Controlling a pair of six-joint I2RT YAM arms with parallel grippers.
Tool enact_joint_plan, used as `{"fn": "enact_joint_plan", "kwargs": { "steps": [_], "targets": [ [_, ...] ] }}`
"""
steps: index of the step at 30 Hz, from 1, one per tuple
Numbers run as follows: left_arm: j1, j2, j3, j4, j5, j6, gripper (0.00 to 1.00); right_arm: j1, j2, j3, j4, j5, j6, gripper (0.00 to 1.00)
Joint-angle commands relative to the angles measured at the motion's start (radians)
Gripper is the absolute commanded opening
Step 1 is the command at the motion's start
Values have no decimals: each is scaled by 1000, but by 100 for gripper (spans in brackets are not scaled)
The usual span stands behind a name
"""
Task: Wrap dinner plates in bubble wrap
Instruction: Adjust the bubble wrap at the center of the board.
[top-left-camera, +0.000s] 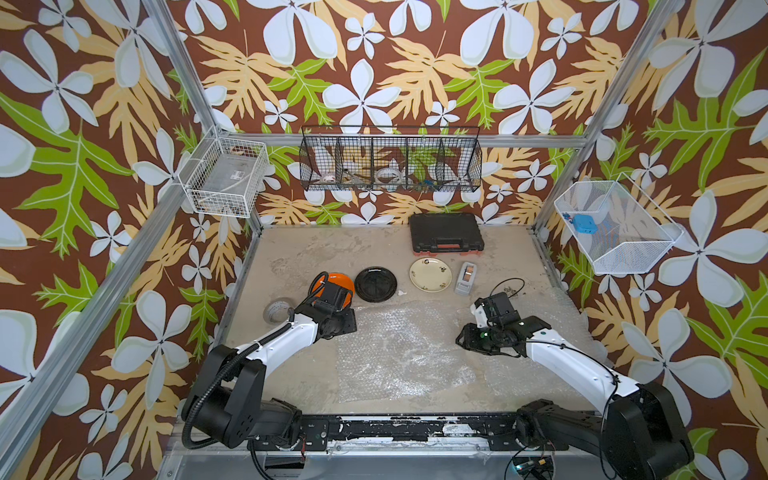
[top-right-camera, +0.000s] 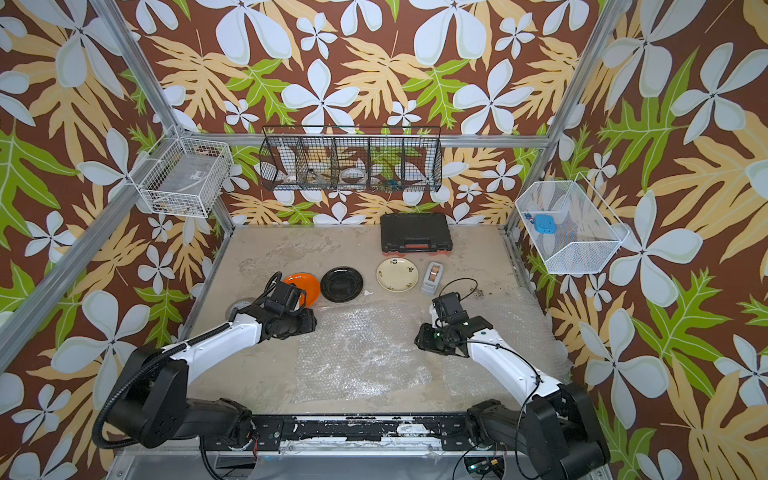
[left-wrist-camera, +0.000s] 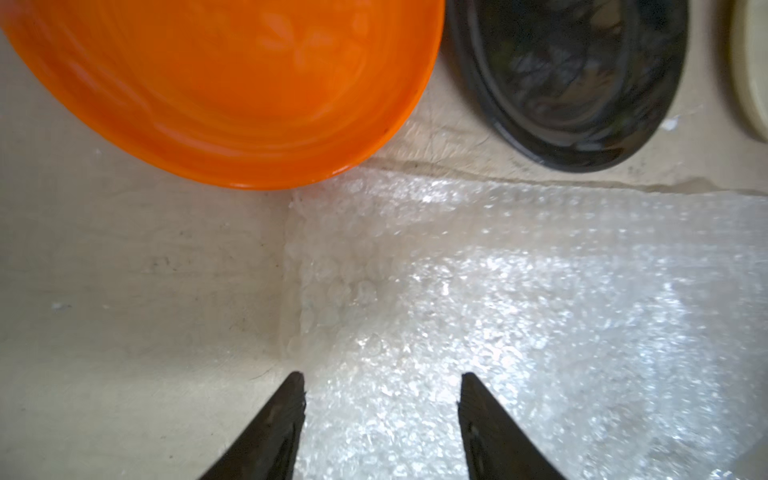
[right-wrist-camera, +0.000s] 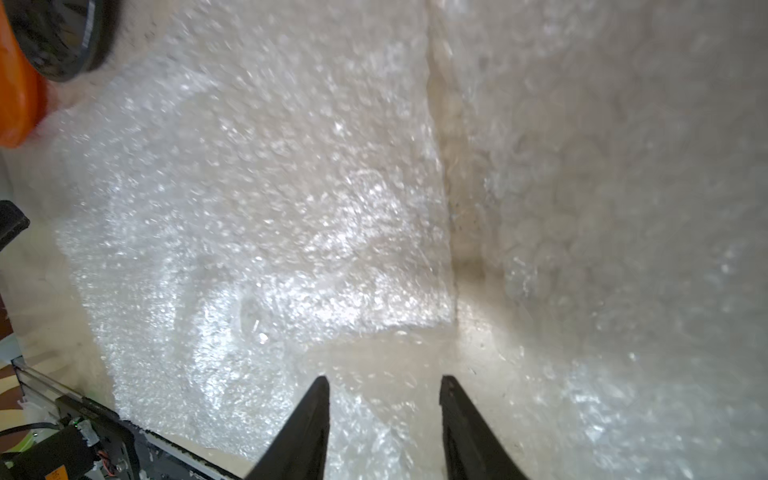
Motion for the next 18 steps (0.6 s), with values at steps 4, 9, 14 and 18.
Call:
{"fn": "enact_joint_plan", "kwargs": {
  "steps": [4, 9, 14, 18],
  "targets": [
    [-19, -37, 22, -85, 64, -10, 60, 1, 84, 47, 225, -263, 51, 44],
    [-49, -23, -52, -50, 141, -41, 59, 6, 232, 76, 393, -363, 68, 41],
    [-49, -1, -126, -27, 96, -64, 59, 5, 350, 95, 374, -282, 15, 41],
    [-49, 34, -142, -30, 44, -69, 59, -8, 398, 64, 355, -197, 0, 41]
  ]
}}
